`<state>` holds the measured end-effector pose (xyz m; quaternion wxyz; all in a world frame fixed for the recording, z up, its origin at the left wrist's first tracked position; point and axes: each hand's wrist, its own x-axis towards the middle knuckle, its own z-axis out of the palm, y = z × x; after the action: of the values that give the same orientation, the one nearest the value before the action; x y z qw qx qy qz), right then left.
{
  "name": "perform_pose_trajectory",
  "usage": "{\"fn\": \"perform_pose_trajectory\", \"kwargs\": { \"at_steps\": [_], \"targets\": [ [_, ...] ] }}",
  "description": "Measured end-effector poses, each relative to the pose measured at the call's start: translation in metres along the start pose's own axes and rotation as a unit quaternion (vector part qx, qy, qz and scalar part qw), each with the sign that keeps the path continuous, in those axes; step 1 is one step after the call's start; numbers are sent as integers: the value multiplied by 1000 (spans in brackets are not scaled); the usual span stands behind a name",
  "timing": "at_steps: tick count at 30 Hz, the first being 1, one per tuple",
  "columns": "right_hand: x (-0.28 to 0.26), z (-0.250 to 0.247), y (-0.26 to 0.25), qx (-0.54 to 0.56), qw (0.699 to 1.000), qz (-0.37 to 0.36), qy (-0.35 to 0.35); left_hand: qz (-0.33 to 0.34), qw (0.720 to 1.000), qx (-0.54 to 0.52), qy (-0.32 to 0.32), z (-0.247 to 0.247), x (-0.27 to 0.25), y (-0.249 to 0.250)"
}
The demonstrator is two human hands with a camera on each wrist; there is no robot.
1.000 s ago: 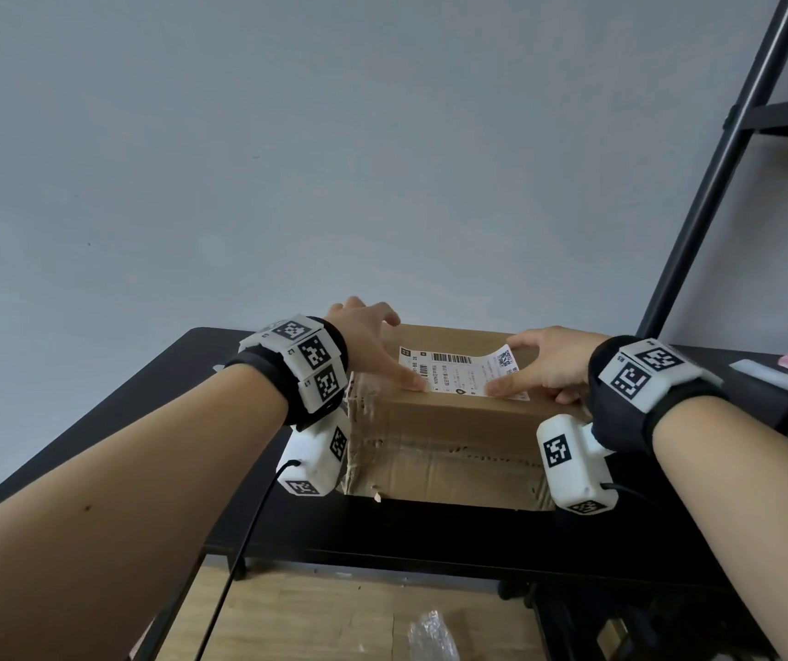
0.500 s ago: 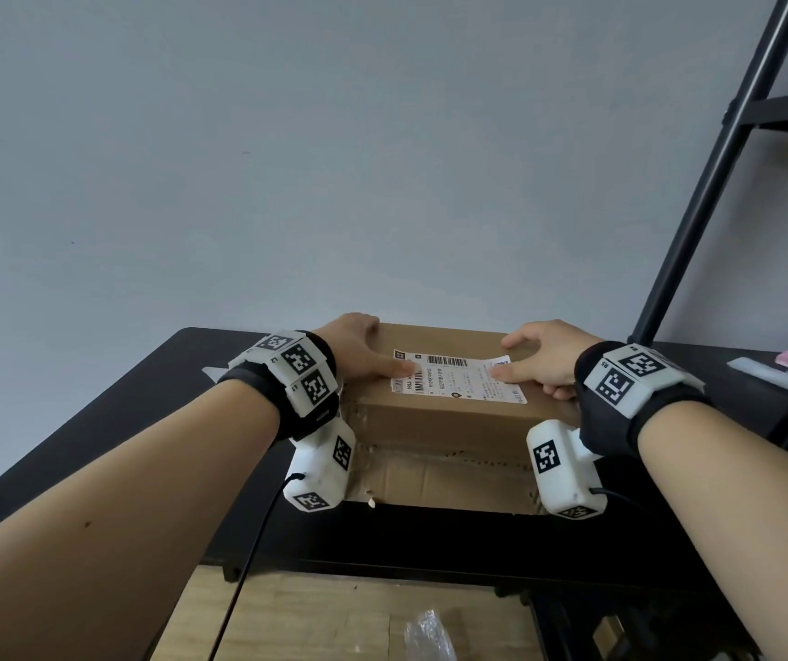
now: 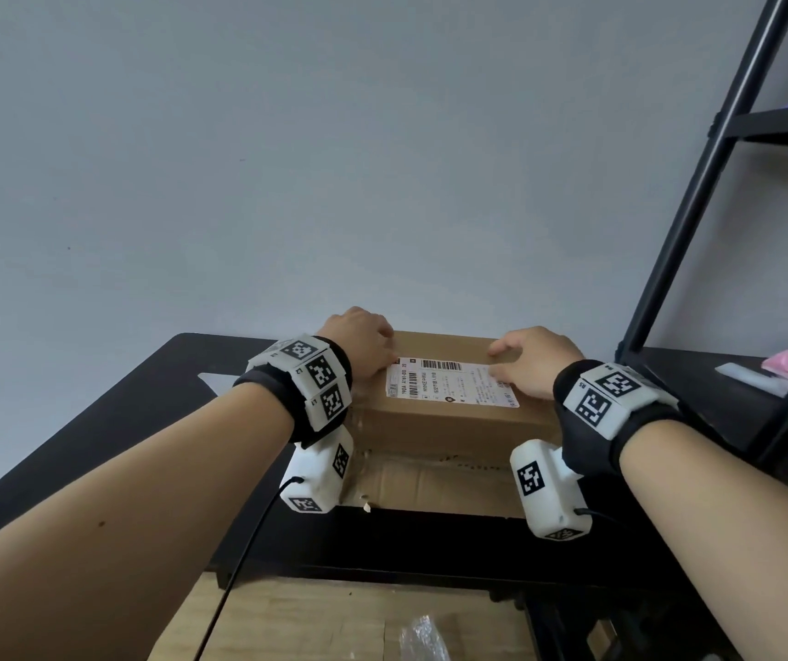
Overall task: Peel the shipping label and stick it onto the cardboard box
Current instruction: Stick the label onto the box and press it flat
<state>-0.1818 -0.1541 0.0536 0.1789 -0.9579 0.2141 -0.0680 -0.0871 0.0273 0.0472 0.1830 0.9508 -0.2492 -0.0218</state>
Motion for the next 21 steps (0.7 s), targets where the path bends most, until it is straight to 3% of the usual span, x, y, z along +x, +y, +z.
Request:
{"fn": "perform_pose_trajectory", "kwargs": {
  "at_steps": [4,7,10,13,17,21],
  "targets": [
    [-5,14,-11,-26,997,-75,-15,39,998,20,-48,5,-5,11],
    [-2,23,-10,-72,994,-42,-72,35,997,31,-65,9,-9,7],
    [1,18,-2,-66,996,-4,-53,32,998,8,-61,6,-15,-1],
    [-4,11,-1,-32,999,-10,-31,18,999,-27,-42,2,-15,-6],
    [-11,17,-10,-4,998,-58,8,9,999,-28,-31,2,-16,-4],
    [-22,23,-23,18,991,-124,-56,5,999,-32,-29,2,-16,-3]
  ]
}}
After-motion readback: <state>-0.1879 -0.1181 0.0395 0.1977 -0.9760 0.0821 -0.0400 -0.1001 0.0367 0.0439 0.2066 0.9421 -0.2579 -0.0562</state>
